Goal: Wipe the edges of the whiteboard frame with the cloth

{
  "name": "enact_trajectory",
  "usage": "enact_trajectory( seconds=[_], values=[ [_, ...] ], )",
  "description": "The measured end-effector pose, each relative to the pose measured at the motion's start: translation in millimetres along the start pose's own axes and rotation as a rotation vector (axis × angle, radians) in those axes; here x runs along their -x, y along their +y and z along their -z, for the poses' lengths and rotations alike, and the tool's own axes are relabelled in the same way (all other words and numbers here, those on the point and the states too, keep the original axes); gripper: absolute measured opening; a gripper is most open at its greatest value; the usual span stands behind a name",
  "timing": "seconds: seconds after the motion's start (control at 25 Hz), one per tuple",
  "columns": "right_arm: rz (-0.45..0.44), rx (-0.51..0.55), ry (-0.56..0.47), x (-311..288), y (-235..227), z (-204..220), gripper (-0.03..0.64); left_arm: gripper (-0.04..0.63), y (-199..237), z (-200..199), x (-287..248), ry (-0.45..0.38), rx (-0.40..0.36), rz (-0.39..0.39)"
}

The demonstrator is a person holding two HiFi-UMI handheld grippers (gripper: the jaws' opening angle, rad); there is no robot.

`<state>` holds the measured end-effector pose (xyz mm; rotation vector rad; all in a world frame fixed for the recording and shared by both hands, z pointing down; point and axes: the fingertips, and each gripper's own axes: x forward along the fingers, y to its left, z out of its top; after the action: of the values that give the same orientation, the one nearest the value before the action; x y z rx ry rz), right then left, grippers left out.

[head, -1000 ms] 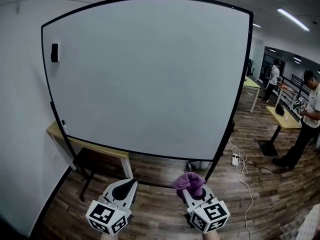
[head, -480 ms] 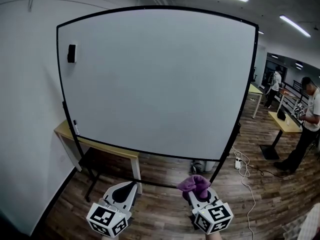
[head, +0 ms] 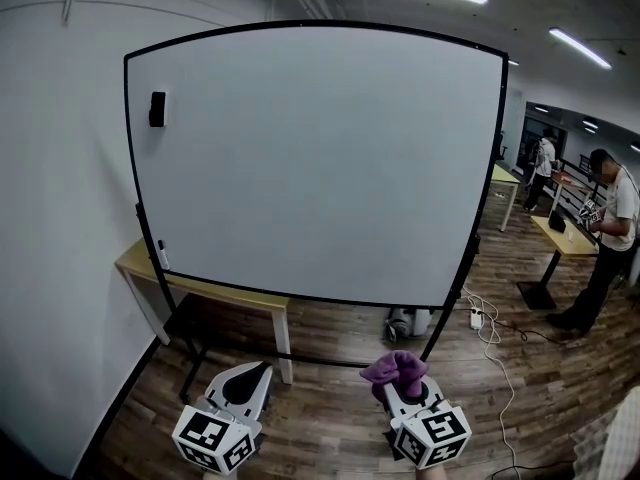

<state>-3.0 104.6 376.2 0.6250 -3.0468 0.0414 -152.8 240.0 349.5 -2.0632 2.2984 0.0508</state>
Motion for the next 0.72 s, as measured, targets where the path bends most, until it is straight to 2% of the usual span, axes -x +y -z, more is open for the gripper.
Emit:
enact_trajectory(
  seconds=[0.72],
  values=[
    [0.026,-0.011,-0.008,30.2,49.3,6.3,0.071,0.015,5.8,2.9,51.9,-0.008,0.001,0.022]
  ],
)
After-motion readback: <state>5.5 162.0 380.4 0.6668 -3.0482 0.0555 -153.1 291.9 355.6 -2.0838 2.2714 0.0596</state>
